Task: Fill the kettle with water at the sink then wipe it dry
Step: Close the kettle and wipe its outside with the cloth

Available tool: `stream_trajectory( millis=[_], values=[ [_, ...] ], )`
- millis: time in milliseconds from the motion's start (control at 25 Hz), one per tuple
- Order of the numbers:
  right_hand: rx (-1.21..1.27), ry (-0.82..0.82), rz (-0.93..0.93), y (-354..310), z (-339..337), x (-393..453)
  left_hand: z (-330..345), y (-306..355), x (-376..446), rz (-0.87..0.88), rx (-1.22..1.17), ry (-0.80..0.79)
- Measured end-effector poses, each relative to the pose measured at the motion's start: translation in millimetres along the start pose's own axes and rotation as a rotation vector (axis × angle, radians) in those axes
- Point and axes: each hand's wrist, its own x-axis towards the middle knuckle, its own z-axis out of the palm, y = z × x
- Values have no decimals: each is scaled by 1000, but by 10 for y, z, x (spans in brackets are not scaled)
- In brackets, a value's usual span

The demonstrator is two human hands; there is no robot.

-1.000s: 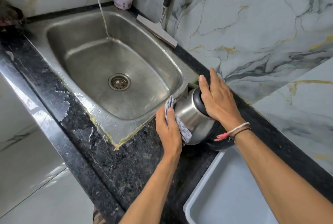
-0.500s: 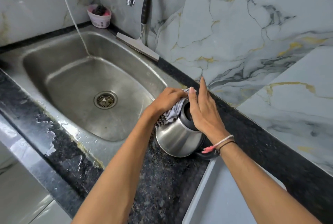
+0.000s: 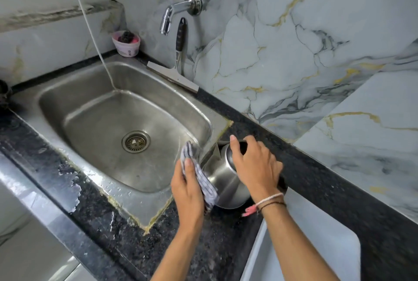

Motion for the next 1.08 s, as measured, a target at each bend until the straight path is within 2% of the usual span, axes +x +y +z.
stream_trajectory(
  millis=[80, 200, 320, 360, 480, 640, 720, 760, 840, 920, 1000, 1080],
  values=[
    [19, 11, -128, 36, -15, 60, -44, 200, 336, 48, 32, -97],
    [139, -47, -432, 160, -74, 224, 116, 276, 612, 12, 203, -373],
    [392, 16, -504, 231, 8, 264, 315, 142, 766, 60, 347, -643],
    [422, 49, -501, 230, 47, 266, 364, 84, 887, 3, 320, -715],
    [348, 111, -494, 206, 103, 272, 542, -98, 1355, -348, 176, -983],
    [268, 63, -401, 161, 71, 298, 707, -491, 1672, -636, 147, -1153],
    [236, 30, -307, 151, 55, 274, 638, -639, 1669, -632, 113, -1114],
    [214, 14, -269, 145, 45, 268, 565, -678, 1637, -588, 88, -1036],
    [164, -34, -217, 128, 34, 256, 361, -713, 1473, -518, -25, -819],
    [134, -60, -187, 107, 29, 243, 140, -717, 1105, -373, -70, -587],
    [111, -46, -175, 82, 25, 238, 33, -699, 544, -251, 3, -324],
    [71, -10, -154, 45, 34, 226, 117, -549, 163, -192, 71, -142]
  ],
)
